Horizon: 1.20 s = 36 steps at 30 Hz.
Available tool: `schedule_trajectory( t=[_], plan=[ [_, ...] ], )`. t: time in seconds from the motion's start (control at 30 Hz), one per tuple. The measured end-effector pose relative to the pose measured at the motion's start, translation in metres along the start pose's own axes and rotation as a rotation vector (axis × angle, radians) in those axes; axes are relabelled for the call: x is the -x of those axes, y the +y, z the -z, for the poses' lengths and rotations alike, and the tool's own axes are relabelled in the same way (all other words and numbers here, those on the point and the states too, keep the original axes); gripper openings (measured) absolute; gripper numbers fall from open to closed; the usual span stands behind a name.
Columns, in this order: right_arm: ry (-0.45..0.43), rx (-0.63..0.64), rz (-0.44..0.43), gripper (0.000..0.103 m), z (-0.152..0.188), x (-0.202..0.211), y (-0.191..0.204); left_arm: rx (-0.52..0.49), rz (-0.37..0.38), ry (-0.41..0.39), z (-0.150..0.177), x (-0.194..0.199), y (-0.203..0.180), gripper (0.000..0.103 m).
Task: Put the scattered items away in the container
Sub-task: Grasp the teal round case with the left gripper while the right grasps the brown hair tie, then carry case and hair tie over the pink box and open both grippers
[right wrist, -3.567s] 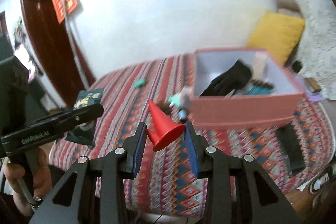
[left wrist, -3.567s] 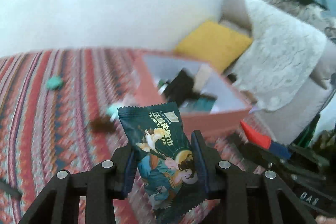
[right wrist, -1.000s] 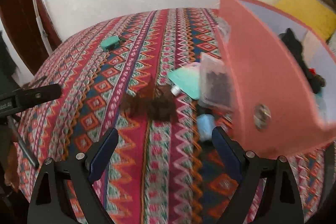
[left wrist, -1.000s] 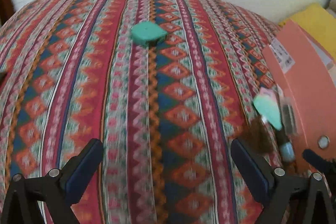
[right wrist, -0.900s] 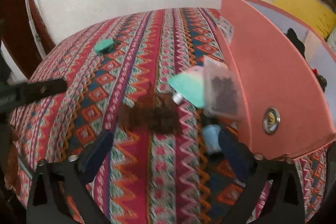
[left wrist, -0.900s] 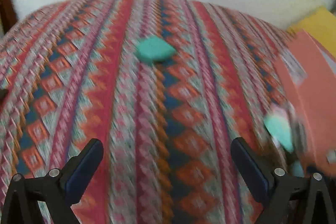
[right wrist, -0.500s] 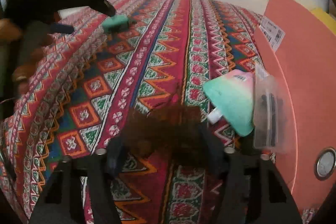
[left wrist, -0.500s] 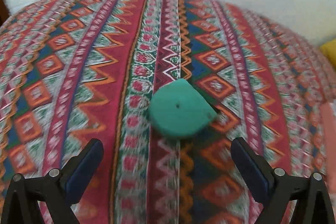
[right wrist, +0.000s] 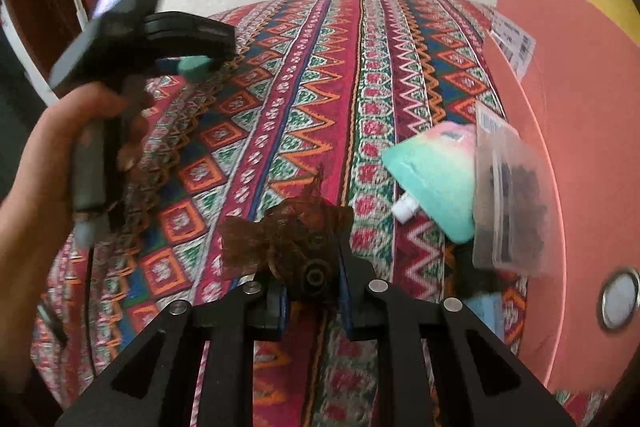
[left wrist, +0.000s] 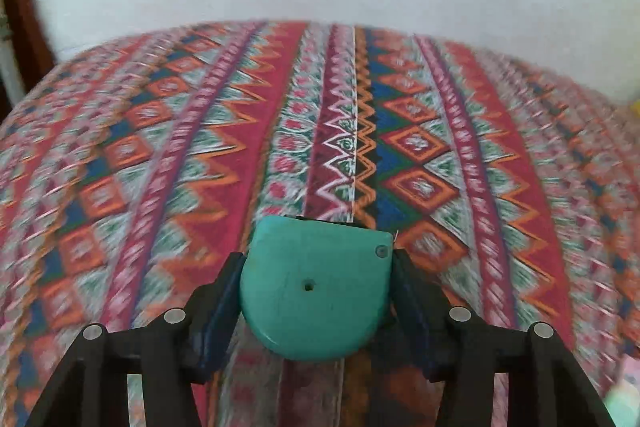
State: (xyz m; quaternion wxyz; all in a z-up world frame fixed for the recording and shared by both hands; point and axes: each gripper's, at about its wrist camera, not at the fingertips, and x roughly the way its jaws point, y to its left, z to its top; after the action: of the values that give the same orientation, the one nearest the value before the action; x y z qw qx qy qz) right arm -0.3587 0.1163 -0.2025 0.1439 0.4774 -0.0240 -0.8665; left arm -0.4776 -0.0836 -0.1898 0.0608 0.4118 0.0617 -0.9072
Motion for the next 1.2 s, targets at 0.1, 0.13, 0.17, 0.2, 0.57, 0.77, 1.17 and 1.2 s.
schedule_trajectory(
  t=[0.1, 0.13, 0.17, 0.2, 0.57, 0.77, 1.17, 1.2],
  plan=[
    [-0.017, 0.01, -0.031, 0.019, 0.005, 0.023, 0.011, 0.012, -0.009, -0.067, 0.011, 0.052, 0.003, 0.06],
    [-0.031, 0.019, -0.043, 0.019, 0.007, 0.034, 0.016, 0.013, -0.019, -0.088, 0.014, 0.066, 0.005, 0.06],
    [-0.047, 0.029, -0.055, 0.018, 0.01, 0.046, 0.022, 0.008, -0.03, -0.111, 0.018, 0.082, 0.006, 0.06],
    [-0.061, 0.037, -0.068, 0.018, 0.013, 0.058, 0.027, -0.001, -0.039, -0.134, 0.023, 0.1, 0.005, 0.06],
    [-0.214, 0.076, -0.125, 0.018, 0.057, 0.184, 0.052, -0.072, 0.014, -0.264, 0.072, 0.24, -0.011, 0.06],
    [-0.34, 0.055, -0.088, 0.018, 0.072, 0.258, 0.029, -0.133, 0.137, -0.288, 0.083, 0.291, -0.052, 0.06],
    [-0.614, -0.084, 0.159, 0.018, 0.059, 0.376, -0.09, -0.321, 0.525, -0.301, 0.039, 0.347, -0.207, 0.06],
    [-0.629, -0.095, 0.18, 0.019, 0.054, 0.38, -0.102, -0.339, 0.547, -0.302, 0.034, 0.346, -0.222, 0.061]
  ],
)
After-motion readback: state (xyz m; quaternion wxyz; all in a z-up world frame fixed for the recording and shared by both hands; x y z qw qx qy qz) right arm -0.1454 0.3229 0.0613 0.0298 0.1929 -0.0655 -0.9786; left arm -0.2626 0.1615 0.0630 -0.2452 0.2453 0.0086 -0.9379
